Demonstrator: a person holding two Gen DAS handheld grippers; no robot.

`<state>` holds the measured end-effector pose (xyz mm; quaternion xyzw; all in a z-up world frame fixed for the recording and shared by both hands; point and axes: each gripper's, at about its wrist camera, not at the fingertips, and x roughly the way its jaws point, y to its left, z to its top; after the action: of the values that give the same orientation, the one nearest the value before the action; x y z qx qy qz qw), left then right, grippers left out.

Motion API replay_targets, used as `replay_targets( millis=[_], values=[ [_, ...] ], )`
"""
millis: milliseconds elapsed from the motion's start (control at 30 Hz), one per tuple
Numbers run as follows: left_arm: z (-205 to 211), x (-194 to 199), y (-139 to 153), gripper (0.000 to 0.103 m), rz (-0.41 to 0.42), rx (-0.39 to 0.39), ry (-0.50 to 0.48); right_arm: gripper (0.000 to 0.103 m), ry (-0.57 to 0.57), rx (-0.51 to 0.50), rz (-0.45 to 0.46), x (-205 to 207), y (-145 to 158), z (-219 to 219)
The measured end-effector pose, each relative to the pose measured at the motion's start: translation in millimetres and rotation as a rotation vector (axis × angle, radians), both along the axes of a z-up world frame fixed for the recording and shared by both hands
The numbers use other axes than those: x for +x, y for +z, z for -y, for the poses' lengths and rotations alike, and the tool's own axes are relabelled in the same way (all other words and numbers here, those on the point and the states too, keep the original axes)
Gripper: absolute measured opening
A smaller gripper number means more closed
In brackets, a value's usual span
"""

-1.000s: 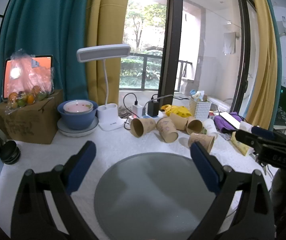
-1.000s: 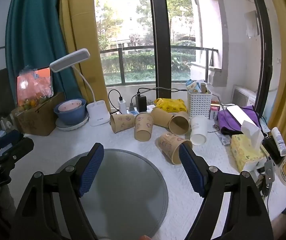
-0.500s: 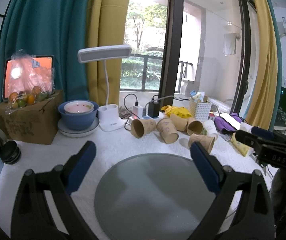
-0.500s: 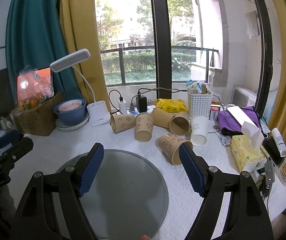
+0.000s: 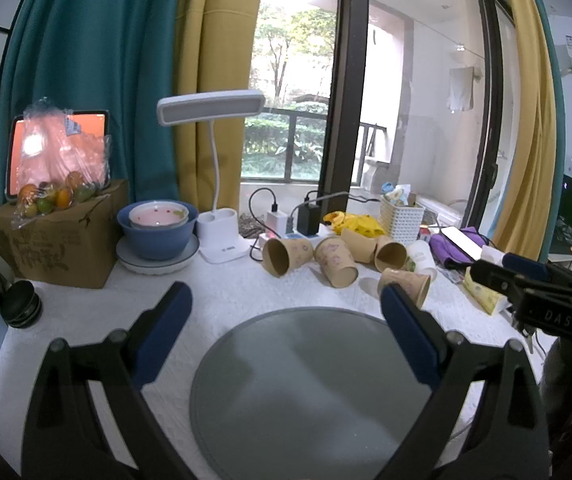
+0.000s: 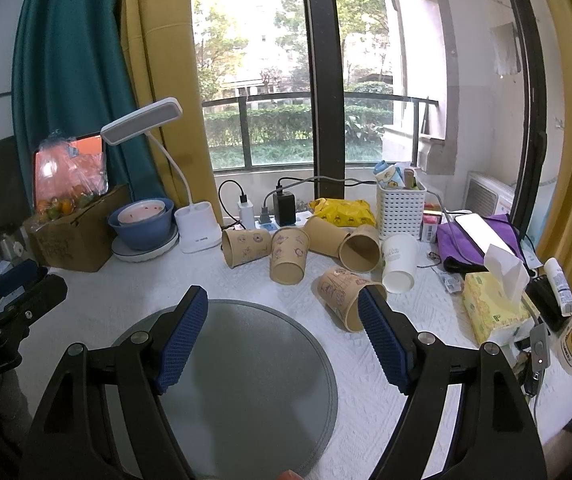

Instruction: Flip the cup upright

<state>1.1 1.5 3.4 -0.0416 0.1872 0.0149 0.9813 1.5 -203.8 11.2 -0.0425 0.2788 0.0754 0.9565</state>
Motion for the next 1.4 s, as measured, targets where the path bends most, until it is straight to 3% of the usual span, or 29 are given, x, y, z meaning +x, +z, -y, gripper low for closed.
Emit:
replay_targets(
  millis=[333,567,700,967,1200,1400],
  values=[
    [-1,3,-2,0.096,-0.009,-0.016,0.003,0.08,0.002,0.006,-0.009,5,0,-1],
    [7,21,-9,0.096,-0.077,-0.048,-0.011,0.08,-0.014,0.031,-0.042,19,-12,13],
    [14,36,-13,0.096,-0.094,-0.022,-0.024,0.08,-0.031,0.054,-0.064,28,-22,27],
    [39,86,-23,0.096,-0.177,0.016,-0.077,0.08,-0.062,0.097,-0.116,62,-46,67],
    [66,144,-33,0.096,-0.285,0.107,-0.123,0.08,-0.099,0.118,-0.161,95,-65,106],
    [92,192,-40,0.096,-0.352,0.119,-0.185,0.08,-0.098,0.128,-0.19,122,-76,128]
  ],
)
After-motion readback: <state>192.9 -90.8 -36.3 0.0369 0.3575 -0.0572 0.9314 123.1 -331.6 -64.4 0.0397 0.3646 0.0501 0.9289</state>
